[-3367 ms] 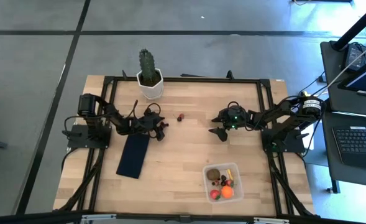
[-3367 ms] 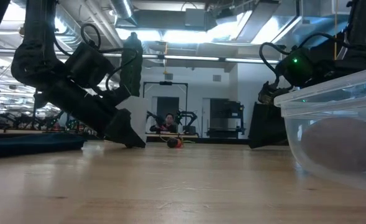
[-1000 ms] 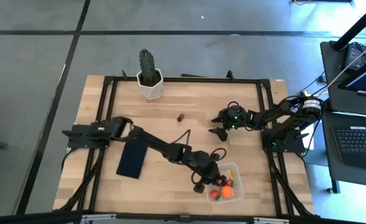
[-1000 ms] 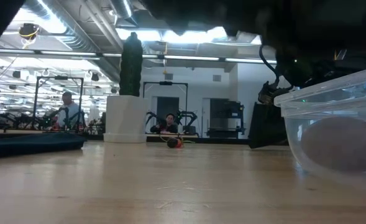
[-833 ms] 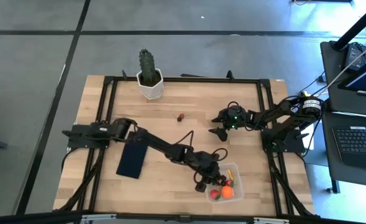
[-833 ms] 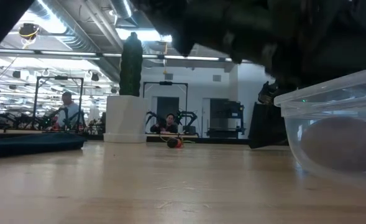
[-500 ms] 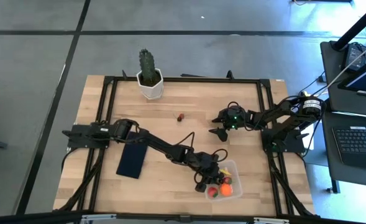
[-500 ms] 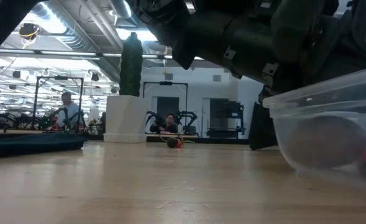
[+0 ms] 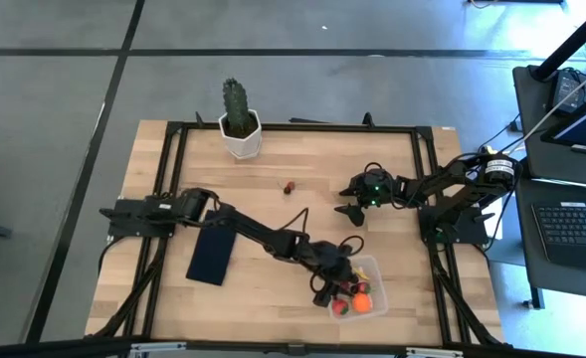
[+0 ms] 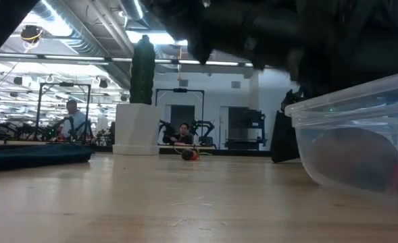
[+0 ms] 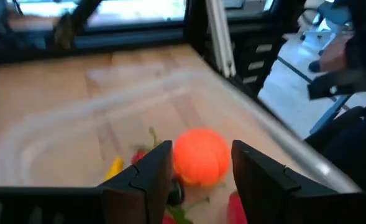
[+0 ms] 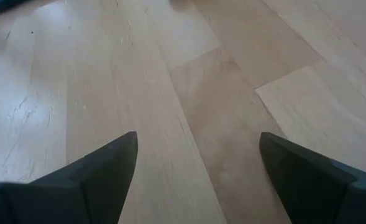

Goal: Pick and placing Produce into tupperware
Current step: Put the cherry into the transparent bin

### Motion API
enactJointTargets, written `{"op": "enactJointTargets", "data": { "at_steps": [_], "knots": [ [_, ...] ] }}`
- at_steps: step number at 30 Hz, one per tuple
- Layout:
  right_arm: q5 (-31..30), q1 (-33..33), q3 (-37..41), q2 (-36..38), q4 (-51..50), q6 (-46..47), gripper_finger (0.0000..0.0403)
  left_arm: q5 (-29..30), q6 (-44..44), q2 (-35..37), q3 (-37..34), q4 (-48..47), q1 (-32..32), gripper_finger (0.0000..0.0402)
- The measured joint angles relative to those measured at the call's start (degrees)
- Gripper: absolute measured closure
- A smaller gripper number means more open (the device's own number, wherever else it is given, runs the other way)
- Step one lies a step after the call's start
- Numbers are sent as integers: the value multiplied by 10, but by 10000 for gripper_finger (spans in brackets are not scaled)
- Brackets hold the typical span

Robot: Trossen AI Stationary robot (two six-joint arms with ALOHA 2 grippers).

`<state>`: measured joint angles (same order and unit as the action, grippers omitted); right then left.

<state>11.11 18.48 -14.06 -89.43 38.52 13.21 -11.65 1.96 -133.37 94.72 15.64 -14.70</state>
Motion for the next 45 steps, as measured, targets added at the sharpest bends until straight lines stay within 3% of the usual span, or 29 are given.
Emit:
{"op": "enactJointTargets", "data": {
  "at_steps": [4,10,17,20,24,29,36,40,45],
  "knots": [
    [0,0,0,0,-1,0,63,-2,-39,52,1,-41,11,241],
    [1,0,1,0,-2,3,63,24,-90,160,1,-192,46,249],
    [1,0,1,0,-2,4,63,102,-144,255,1,-359,81,257],
    [0,0,1,0,1,4,63,124,-154,282,-10,-389,98,253],
    [1,0,1,0,2,4,63,105,-153,321,-89,-348,128,243],
    [1,0,1,0,2,2,63,99,-117,389,-262,-211,167,232],
    [1,0,2,-1,7,1,63,158,-84,448,-491,26,236,228],
    [0,0,2,-1,10,1,63,155,-34,445,-562,123,264,232],
    [-1,0,2,-1,12,0,63,134,-11,445,-585,127,276,214]
  ]
}}
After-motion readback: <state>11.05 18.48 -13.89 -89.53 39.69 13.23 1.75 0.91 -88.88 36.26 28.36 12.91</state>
